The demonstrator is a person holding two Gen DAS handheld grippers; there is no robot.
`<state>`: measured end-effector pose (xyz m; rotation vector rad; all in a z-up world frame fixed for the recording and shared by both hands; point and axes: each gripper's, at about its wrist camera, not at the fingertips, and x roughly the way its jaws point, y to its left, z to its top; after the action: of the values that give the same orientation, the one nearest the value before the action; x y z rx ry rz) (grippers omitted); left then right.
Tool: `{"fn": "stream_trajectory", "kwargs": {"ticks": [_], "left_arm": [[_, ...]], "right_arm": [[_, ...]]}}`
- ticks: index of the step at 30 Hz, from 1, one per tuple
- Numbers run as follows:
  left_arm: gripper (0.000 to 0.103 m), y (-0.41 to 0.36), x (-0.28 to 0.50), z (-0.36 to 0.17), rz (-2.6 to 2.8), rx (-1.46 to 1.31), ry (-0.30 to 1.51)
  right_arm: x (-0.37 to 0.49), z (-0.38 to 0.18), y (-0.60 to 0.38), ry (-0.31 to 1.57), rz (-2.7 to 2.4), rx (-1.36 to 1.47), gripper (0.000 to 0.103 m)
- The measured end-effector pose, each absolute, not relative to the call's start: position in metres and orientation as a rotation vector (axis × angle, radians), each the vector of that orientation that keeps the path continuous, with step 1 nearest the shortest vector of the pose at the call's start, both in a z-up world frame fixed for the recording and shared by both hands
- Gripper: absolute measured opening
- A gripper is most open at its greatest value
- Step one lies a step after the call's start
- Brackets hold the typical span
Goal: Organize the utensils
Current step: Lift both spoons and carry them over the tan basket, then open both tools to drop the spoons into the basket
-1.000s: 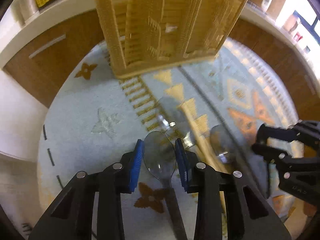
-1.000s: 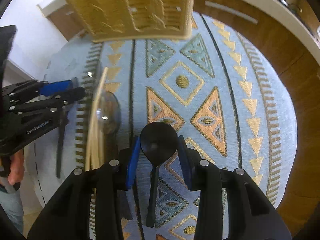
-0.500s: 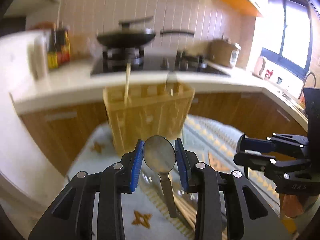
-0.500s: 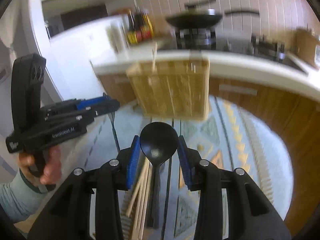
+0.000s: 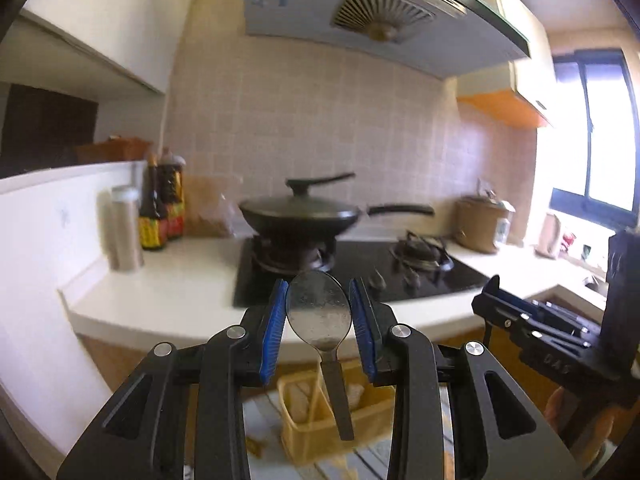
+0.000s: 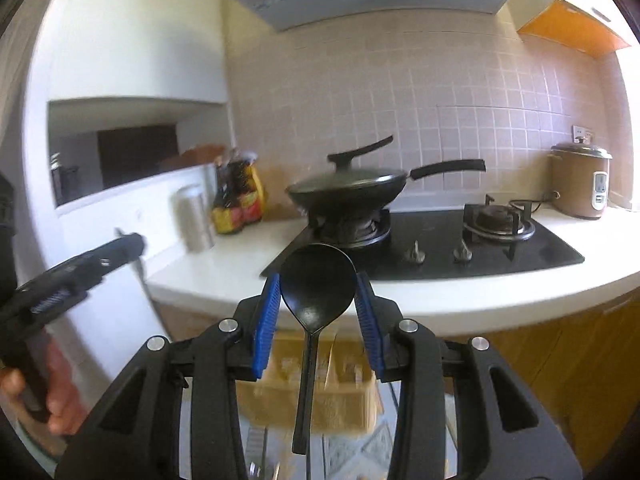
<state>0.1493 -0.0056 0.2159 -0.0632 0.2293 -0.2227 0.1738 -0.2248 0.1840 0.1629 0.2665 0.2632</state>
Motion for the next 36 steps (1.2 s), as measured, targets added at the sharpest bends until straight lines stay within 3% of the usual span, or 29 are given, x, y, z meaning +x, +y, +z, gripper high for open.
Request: {"fn": "stream_trajectory", "kwargs": {"ticks": [13, 27, 29, 33, 36], "left_arm": [[0.03, 0.009, 0.214, 0.179, -0.209, -0.066, 0.246], [0.031, -0.005, 0.223, 0.119, -0.216, -0.009, 0.32], [0.036, -0.004, 0.221, 0.118, -0.222, -0.012, 0.328], [0.045, 0.001, 0.209, 0.122, -0.232, -0.02, 0.324], [0.045, 0.006, 0.199, 0.126, -0.231, -0.03, 0.327]], "right_arm": [[0.248, 0.139, -0.227, 0.293, 0.208, 0.163, 0.035], [0.235, 0.114, -0.223, 0.28, 0.208, 0.127, 0.035], [0.232, 0.114, -0.224, 0.282, 0.212, 0.12, 0.045], [0.22, 0.118, -0.23, 0.28, 0.206, 0.126, 0.047], [0.211, 0.12, -0.232, 0.288, 0.203, 0.118, 0.047]]}}
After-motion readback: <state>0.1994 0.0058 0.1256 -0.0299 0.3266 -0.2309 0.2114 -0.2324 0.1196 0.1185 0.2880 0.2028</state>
